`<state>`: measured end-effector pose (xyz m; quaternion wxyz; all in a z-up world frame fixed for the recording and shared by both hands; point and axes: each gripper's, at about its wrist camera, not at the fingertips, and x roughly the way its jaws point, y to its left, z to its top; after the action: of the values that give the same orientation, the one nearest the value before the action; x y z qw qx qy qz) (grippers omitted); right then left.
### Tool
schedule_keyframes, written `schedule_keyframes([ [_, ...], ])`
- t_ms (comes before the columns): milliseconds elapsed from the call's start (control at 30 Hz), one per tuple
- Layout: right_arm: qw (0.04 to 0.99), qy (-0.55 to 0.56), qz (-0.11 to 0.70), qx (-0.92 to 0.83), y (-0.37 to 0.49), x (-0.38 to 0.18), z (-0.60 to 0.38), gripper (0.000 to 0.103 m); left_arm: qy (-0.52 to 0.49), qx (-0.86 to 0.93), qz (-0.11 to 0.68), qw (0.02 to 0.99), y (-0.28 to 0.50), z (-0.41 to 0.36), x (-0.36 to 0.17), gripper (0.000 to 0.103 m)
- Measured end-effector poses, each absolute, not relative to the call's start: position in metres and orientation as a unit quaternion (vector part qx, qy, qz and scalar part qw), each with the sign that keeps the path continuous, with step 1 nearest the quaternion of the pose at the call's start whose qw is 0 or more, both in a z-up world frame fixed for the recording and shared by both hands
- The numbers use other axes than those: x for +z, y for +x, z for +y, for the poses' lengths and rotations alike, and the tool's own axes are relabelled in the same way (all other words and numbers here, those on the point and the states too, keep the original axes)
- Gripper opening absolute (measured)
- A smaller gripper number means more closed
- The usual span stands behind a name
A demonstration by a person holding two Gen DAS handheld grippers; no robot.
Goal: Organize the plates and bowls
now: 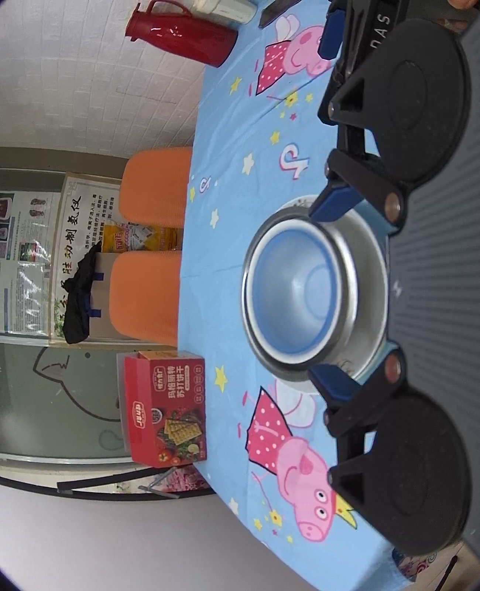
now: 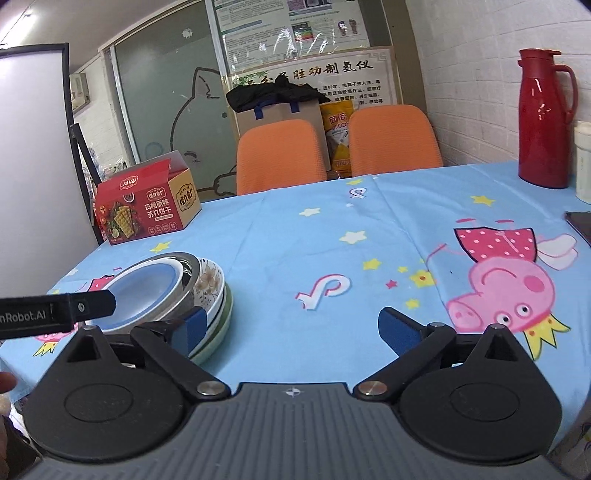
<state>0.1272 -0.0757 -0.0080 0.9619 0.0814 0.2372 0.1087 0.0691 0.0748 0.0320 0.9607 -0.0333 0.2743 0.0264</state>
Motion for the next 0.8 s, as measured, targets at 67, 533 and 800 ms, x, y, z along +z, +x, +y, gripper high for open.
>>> schedule_keyframes([
  [67, 0.962, 0.091, 0.234, 0.103, 0.115, -0.009, -0.081, 0.103, -0.032, 0.021, 0.275, 0.961, 0.055, 0.069, 0.029, 0.082],
  [533, 0.964, 0.071, 0.243, 0.075, 0.043, -0.024, -0.085, 0.103, -0.035, 0.004, 0.273, 0.961, -0.027, 0.051, 0.004, 0.082],
  [800, 0.966, 0.074, 0.239, 0.060, 0.033, -0.030, -0.094, 0.103, -0.032, -0.022, 0.277, 0.960, -0.032, 0.046, -0.003, 0.083],
])
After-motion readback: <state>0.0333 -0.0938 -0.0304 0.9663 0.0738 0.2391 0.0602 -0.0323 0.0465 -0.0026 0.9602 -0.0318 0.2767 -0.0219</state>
